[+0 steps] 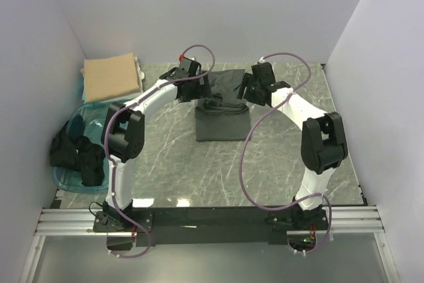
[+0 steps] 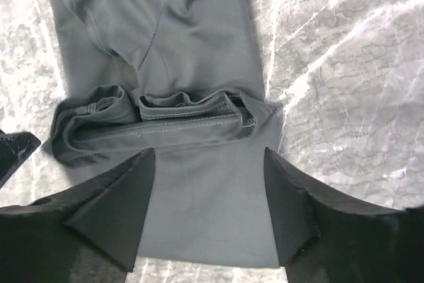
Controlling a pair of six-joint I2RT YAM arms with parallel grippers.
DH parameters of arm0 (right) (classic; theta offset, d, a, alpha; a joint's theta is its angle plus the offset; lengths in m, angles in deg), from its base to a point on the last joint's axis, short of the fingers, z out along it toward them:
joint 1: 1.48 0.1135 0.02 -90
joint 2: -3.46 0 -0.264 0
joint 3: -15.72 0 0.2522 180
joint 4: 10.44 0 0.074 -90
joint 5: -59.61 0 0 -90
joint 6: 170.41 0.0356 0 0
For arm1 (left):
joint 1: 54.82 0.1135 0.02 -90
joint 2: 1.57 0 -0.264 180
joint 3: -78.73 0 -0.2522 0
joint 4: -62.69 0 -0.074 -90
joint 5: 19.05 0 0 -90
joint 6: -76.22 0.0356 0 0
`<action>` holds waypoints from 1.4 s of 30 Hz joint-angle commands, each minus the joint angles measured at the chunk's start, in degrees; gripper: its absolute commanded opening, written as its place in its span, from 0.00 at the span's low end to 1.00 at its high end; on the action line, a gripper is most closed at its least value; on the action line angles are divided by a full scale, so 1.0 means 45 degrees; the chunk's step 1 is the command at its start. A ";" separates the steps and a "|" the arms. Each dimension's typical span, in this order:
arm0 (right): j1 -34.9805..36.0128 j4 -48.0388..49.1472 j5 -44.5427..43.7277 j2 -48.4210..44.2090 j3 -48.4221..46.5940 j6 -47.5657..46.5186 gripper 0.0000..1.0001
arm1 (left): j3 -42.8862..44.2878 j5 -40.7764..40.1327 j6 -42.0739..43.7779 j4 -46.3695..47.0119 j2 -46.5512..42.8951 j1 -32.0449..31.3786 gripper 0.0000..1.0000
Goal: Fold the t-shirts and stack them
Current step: Fold the tshirt
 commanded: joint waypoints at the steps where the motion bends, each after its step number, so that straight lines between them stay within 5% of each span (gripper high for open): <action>1: -0.0064 0.0515 0.0409 -0.1253 0.0115 -0.0145 0.77 | 0.0341 0.0657 0.0314 0.0196 -0.0956 0.0063 1.00; 9: 0.0734 0.2546 0.3494 -0.2936 0.3573 -0.0320 0.79 | -0.4323 0.1225 -0.0836 0.1622 -0.4121 0.0044 0.99; 19: 0.1772 0.2802 0.3282 -0.0360 0.1939 -0.0770 0.79 | -1.0085 0.0856 -0.2401 0.2367 -0.8864 -0.0639 0.99; 25: 0.1792 0.3229 0.3126 0.1205 0.1213 -0.0282 0.79 | -1.1066 0.0542 -0.2812 0.2154 -1.0412 -0.0659 0.99; 42: 0.1655 0.4808 0.0020 0.3294 -0.1560 0.0421 0.79 | -1.1516 -0.0044 -0.2909 0.1781 -1.0316 -0.0659 1.00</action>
